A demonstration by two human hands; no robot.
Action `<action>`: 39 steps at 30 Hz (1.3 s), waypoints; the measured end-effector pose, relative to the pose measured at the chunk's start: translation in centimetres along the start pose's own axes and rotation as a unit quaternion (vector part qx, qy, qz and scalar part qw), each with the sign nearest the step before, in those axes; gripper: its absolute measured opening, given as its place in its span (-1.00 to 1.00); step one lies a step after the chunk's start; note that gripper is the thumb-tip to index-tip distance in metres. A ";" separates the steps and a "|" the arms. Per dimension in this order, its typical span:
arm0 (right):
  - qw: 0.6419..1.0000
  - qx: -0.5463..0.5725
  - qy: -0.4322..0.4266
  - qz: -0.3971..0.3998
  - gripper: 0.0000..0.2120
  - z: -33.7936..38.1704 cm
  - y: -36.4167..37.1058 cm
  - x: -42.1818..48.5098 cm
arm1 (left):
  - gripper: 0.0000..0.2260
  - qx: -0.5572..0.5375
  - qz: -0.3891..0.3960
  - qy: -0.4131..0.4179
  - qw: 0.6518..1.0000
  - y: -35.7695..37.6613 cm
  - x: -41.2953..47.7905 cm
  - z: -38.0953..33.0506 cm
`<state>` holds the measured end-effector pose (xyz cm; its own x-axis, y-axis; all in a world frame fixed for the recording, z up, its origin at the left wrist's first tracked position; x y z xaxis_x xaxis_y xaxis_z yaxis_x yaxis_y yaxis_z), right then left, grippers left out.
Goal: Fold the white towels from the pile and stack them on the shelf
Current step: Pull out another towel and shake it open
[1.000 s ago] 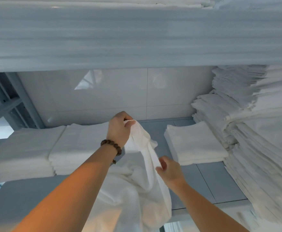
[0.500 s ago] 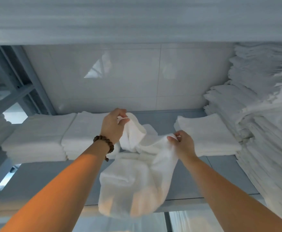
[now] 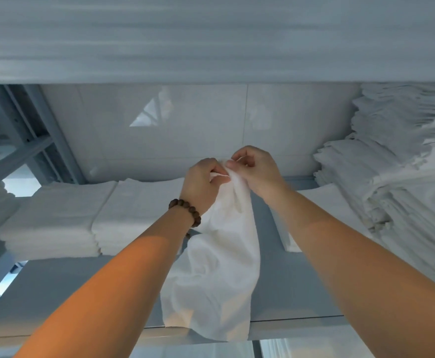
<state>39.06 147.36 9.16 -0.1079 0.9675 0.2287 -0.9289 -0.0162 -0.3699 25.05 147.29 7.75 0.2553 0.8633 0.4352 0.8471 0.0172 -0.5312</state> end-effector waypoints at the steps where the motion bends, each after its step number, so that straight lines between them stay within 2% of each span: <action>1: 1.000 0.002 0.019 0.007 -0.88 -1.0 0.1 -0.6 | -0.83 0.013 -0.005 -0.003 1.000 -0.2 0.2 0.1; 5: 0.994 0.049 0.095 0.032 -0.80 -6.1 1.1 -3.9 | -0.86 0.039 -0.057 -0.041 0.997 -2.1 1.2 1.2; 8: 0.980 0.067 0.153 0.108 -0.91 -9.9 2.5 -6.4 | -0.86 0.042 -0.099 -0.070 0.992 -3.6 1.7 2.3; 10: 0.971 0.041 0.182 0.147 -0.91 -11.6 3.0 -7.6 | -0.86 0.035 -0.107 -0.086 0.990 -4.0 1.8 3.1; 12: 0.974 0.021 0.193 0.113 -0.87 -12.4 2.3 -7.7 | -0.87 0.038 -0.099 -0.094 0.990 -3.9 1.6 3.8; 15: 0.983 -0.005 0.184 0.012 -0.85 -11.7 0.2 -6.5 | -0.89 0.042 -0.089 -0.098 0.990 -3.4 0.6 4.7; 18: 0.984 0.005 0.173 -0.042 -0.88 -10.3 -1.3 -5.0 | -0.83 0.049 -0.061 -0.119 0.990 -2.2 -0.5 5.3; 21: 0.974 0.075 0.204 -0.068 -0.78 -9.9 -1.3 -4.1 | -0.78 0.032 -0.033 -0.124 0.991 -0.4 -1.7 4.8; 24: 0.945 0.207 0.244 -0.066 -0.72 -10.0 0.0 -4.3 | -0.87 0.009 -0.007 -0.120 0.993 1.7 -3.0 4.0; 27: 0.924 0.288 0.241 -0.074 -0.67 -9.5 1.1 -4.8 | -0.84 0.010 0.037 -0.078 0.996 3.5 -4.2 2.7; 30: 0.943 0.258 0.203 -0.049 -0.70 -8.1 1.4 -5.4 | -0.76 0.002 0.036 -0.075 0.997 4.2 -5.2 2.2; 33: 0.946 0.265 0.188 -0.005 -0.79 -7.2 1.8 -5.9 | -0.95 -0.011 0.027 -0.106 0.994 4.4 -6.0 2.4; 36: 0.965 0.196 0.172 0.028 -0.74 -7.0 2.0 -6.2 | -0.67 0.032 0.022 -0.115 0.993 4.9 -6.7 2.6; 37: 0.973 0.161 0.163 0.034 -0.74 -6.9 2.0 -6.3 | -0.65 0.060 0.012 -0.114 0.992 4.9 -6.8 2.5; 39: 0.981 0.113 0.154 0.031 -0.78 -6.6 2.0 -6.4 | -0.76 0.114 0.001 -0.113 0.987 5.0 -6.9 2.2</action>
<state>40.22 142.78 1.04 -0.0875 0.9926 -0.0837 -0.9825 -0.0998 -0.1570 26.51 142.58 0.50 0.1254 0.9533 0.2746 0.7126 0.1060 -0.6935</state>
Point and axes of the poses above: each hand's wrist, its own x-axis towards the middle knuckle, its own y-axis out of the palm, z = x × y, the point moved 7 cm from there along x, towards the middle knuckle, and after that the axes turned 9 degrees about z, right-handed, at the moved point
